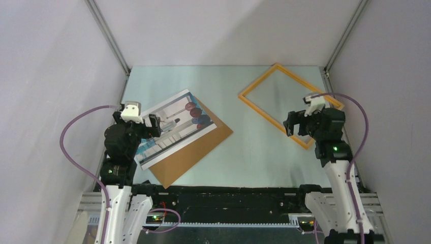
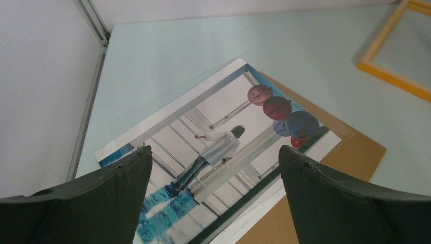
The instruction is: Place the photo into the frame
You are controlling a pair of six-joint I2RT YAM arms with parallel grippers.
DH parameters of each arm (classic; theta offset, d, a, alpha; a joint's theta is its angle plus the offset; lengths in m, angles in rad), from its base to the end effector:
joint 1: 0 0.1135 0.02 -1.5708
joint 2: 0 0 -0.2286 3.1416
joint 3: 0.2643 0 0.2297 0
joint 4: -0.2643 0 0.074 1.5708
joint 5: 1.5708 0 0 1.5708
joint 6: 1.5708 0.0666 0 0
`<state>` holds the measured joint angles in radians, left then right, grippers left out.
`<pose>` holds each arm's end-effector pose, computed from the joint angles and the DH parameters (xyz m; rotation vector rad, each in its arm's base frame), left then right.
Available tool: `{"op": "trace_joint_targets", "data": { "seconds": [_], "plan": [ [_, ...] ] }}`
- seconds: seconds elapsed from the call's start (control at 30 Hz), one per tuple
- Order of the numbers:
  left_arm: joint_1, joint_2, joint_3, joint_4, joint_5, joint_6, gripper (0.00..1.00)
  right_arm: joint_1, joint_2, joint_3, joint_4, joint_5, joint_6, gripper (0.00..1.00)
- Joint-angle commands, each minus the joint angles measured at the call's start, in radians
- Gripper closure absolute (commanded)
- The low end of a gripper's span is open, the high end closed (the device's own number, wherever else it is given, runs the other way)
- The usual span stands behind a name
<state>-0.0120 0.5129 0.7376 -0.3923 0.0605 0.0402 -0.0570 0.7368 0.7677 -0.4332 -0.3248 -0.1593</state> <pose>0.1620 -0.0060 0.3101 0.0898 1.7359 -0.0319 0.1975 0.0100 0.2802 -0.3097 1.9304 0.1779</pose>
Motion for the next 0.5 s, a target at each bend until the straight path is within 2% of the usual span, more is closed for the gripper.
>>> {"op": "trace_joint_targets", "data": {
  "seconds": [0.0,0.27,0.47],
  "plan": [
    [0.007,0.024,0.027,0.003,0.023,0.04,0.02,0.084,0.128,0.039,0.072,0.127,-0.073,0.0],
    [0.007,0.057,0.021,0.004,0.04,0.041,0.02,0.121,0.398,0.047,0.2,0.11,-0.163,0.0],
    [0.007,0.086,0.03,0.004,0.053,0.043,0.02,0.128,0.573,0.114,0.186,0.062,-0.213,0.0]
  ]
}}
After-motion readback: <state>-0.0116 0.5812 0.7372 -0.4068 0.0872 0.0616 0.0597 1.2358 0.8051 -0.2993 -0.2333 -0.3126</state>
